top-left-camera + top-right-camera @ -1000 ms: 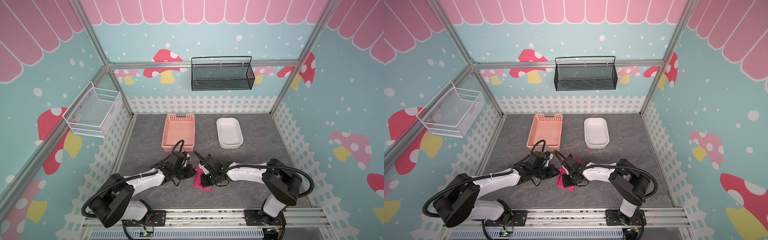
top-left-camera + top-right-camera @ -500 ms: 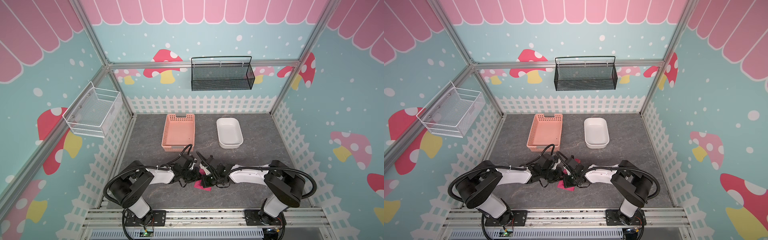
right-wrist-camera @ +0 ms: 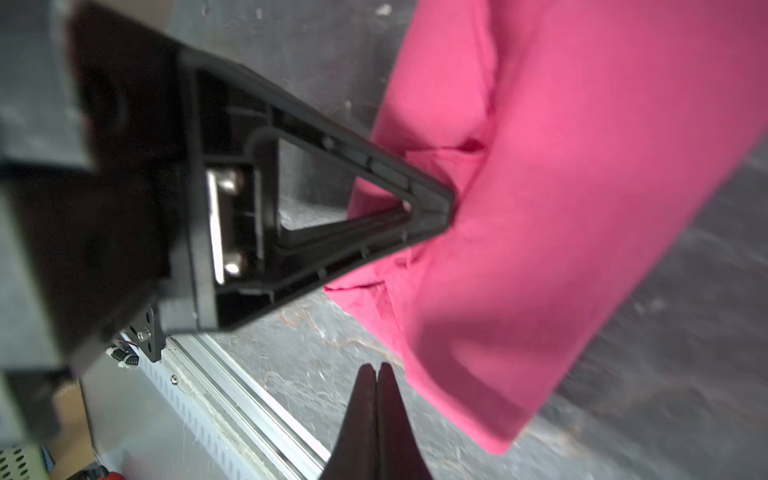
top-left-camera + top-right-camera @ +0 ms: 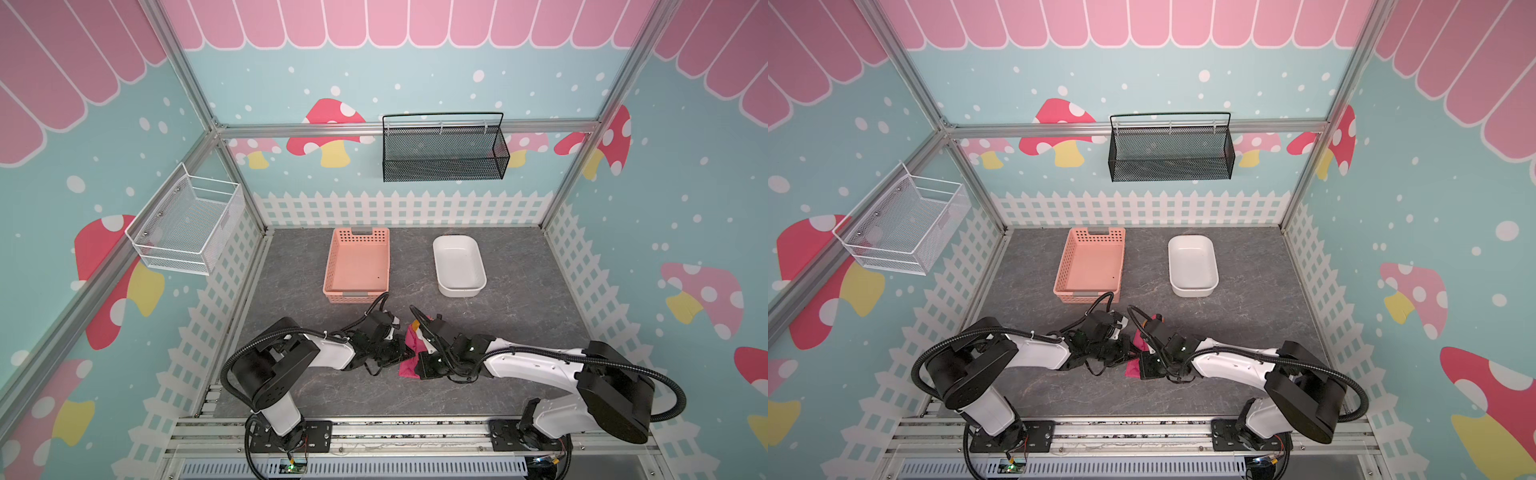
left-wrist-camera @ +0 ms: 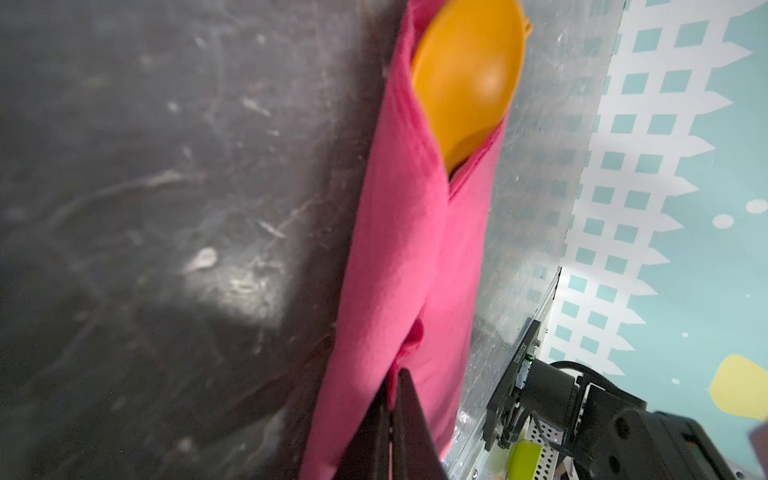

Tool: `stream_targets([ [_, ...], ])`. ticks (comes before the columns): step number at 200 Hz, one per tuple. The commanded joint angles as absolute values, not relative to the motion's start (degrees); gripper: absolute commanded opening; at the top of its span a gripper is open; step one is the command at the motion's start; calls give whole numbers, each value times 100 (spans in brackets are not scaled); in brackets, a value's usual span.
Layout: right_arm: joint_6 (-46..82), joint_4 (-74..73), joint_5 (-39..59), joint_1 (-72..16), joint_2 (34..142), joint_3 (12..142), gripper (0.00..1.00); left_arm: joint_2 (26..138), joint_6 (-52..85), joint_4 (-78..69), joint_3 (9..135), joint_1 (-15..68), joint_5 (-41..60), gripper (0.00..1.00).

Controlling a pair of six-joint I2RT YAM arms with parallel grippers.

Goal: Place the utensils on the paper napkin and roll it up

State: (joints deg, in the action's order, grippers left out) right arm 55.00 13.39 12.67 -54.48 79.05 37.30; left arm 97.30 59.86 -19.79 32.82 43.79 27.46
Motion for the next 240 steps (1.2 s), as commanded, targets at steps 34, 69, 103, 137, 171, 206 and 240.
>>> stream_targets([
  [34,6011,1448,766,-5484,7668,3341,4,9767,6325,-2087,3130,4534,2276,6],
  [69,6046,1165,728,-5484,7694,3276,4,9764,6346,-2072,3127,4544,2247,6],
  [103,5994,832,865,-5482,7773,3229,4,9762,6355,-2042,3138,4570,2248,6],
  [137,5985,820,953,-5484,7946,3160,4,9698,6342,-1976,3147,4570,2226,6],
  [171,5959,865,975,-5484,8098,3090,4,9551,6242,-1807,3220,4573,2210,6],
  [206,5911,887,980,-5484,8173,3063,4,9304,6075,-1556,3371,4583,2214,6],
  [240,5884,872,952,-5476,8181,3047,4,9124,5889,-1540,3578,4630,2379,6],
])
